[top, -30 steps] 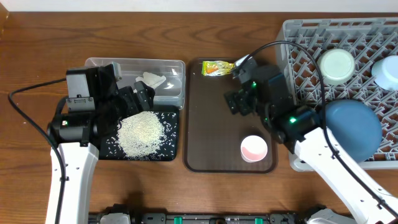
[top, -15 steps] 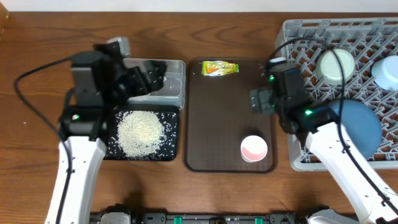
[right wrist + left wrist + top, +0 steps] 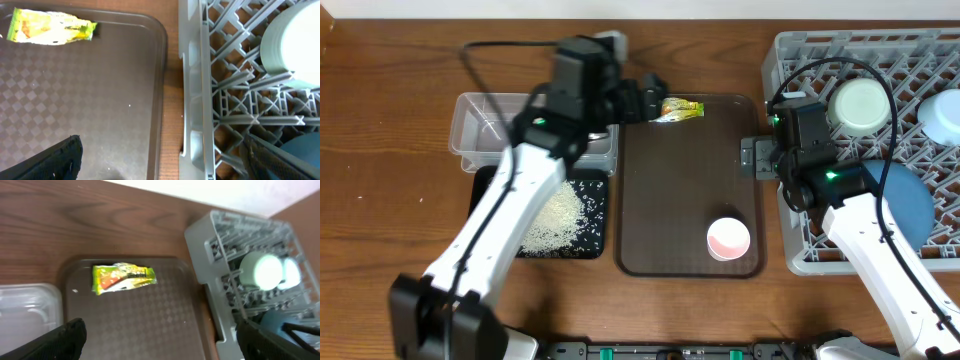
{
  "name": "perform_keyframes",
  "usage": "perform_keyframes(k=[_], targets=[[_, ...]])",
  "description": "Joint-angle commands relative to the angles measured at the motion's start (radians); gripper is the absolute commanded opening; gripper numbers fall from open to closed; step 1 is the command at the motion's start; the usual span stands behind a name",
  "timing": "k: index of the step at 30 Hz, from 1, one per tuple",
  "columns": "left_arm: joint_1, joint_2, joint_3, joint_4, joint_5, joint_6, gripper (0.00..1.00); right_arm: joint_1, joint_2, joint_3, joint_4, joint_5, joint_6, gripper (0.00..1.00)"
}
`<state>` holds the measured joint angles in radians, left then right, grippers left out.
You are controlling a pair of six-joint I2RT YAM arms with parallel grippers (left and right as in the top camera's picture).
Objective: Sort waste into correct bins and load items into the dishwasher rack
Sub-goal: 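Reach the left gripper right to the yellow snack wrapper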
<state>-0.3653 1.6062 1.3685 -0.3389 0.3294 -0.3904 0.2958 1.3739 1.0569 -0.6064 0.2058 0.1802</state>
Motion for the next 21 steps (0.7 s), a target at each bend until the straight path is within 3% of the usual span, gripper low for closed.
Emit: perform_keyframes(k=[1,15,21], targets=[[-0.045,0.071,0.033,0.007,-0.131,0.043,0.98,-0.022,0.003,0.01,-0.008,0.013,0.075,0.99],[-0.104,0.282,0.032,0.275,-0.158,0.095,0.98,-0.121,0.003,0.009,-0.034,-0.023,0.089,0.99],[-0.15,0.383,0.032,0.395,-0.159,0.187,0.99,-0.121,0.003,0.009,-0.034,-0.023,0.089,0.99]])
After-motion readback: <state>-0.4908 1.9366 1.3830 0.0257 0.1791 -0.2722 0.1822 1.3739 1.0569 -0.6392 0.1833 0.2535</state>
